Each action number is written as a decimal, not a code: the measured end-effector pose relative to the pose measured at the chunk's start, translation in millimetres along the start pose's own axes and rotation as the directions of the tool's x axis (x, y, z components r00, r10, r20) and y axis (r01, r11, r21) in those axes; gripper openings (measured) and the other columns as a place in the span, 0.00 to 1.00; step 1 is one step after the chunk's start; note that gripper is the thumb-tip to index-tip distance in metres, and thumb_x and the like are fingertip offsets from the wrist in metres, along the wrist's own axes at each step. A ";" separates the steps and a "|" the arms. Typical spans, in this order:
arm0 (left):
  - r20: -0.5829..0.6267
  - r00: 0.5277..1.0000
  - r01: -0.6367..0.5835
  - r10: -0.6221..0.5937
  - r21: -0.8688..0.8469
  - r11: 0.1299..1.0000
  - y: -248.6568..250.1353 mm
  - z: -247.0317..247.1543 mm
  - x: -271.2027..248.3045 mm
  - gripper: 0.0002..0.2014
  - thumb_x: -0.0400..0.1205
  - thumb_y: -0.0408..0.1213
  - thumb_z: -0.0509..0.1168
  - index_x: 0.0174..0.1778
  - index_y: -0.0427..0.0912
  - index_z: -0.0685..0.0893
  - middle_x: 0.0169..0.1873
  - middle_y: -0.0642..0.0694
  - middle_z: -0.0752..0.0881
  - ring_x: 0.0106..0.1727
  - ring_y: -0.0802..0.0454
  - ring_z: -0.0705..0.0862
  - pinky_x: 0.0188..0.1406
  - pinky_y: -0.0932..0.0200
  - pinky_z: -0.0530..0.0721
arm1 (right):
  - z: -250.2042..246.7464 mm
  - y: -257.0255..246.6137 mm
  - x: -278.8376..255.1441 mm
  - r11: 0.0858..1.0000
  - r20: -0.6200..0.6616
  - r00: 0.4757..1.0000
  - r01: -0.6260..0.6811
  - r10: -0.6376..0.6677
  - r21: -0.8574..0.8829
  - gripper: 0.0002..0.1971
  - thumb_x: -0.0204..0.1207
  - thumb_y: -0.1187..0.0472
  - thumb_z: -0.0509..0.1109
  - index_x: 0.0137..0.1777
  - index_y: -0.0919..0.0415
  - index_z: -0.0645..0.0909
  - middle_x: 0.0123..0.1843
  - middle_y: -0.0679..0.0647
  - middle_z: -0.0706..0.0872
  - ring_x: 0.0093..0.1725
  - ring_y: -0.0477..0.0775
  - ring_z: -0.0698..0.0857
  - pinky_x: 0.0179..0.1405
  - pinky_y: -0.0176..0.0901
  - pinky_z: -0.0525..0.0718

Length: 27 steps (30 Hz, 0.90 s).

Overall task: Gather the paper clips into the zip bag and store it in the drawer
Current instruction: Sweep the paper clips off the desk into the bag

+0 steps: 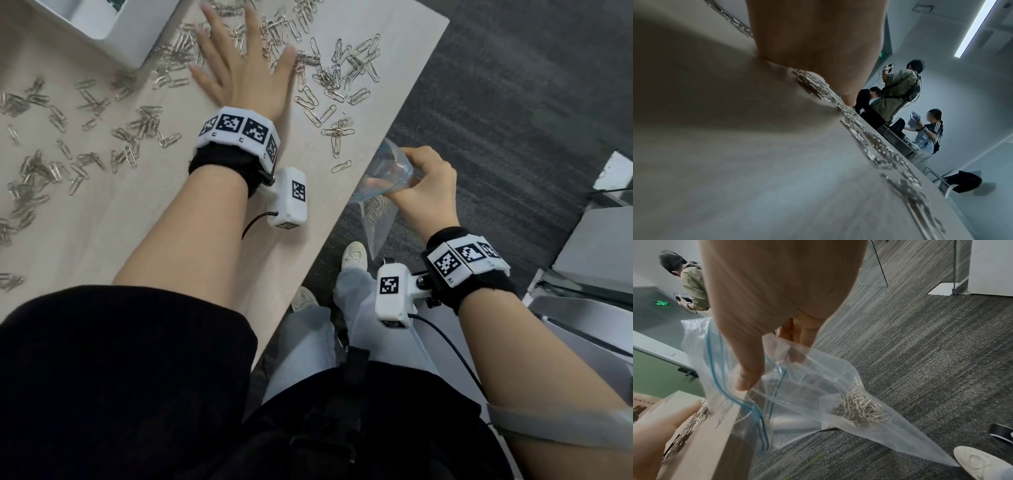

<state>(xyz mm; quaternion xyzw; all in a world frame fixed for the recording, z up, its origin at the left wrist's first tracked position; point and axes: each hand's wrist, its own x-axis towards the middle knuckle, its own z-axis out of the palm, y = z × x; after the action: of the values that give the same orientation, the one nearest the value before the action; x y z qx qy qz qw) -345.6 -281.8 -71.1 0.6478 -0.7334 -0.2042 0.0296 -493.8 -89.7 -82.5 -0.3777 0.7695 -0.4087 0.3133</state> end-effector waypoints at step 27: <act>0.176 0.902 -0.384 0.393 -0.084 0.919 47.5 12.9 -1.0 0.23 0.77 0.55 0.65 0.70 0.65 0.73 0.80 0.49 0.60 0.83 0.45 0.50 0.78 0.32 0.36 | -0.6 -1.0 10.3 1.000 -0.001 1.000 -0.004 0.004 -0.005 0.13 0.65 0.63 0.80 0.49 0.62 0.85 0.45 0.54 0.84 0.47 0.50 0.82 0.39 0.26 0.76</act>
<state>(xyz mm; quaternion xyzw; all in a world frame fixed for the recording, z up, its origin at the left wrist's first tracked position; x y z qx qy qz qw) -393.9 -273.8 -66.6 0.4652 -0.8422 -0.2721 0.0149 -499.3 -98.5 -83.2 -0.3769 0.7714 -0.4064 0.3128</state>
